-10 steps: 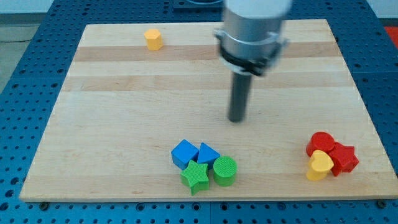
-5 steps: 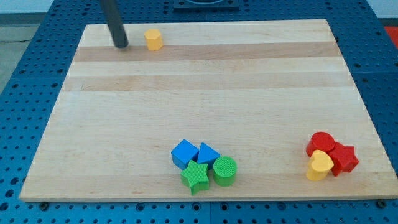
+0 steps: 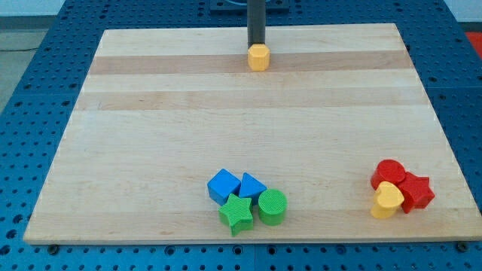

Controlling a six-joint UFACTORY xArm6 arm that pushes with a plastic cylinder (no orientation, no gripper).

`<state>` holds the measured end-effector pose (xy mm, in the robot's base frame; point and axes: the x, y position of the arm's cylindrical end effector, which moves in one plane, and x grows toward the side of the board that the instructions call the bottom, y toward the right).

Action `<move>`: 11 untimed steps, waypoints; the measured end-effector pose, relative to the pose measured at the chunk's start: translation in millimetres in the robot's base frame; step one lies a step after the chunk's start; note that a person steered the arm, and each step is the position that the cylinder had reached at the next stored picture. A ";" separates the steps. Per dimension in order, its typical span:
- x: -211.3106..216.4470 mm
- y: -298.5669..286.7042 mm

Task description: Push yellow hexagon above yellow heart

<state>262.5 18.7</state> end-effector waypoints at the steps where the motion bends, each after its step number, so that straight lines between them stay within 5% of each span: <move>1: 24.9 7.9; 3: 83.3 7.4; 5: 80.1 -19.2; 9: 206.9 102.4; 11: 197.9 64.3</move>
<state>460.3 82.9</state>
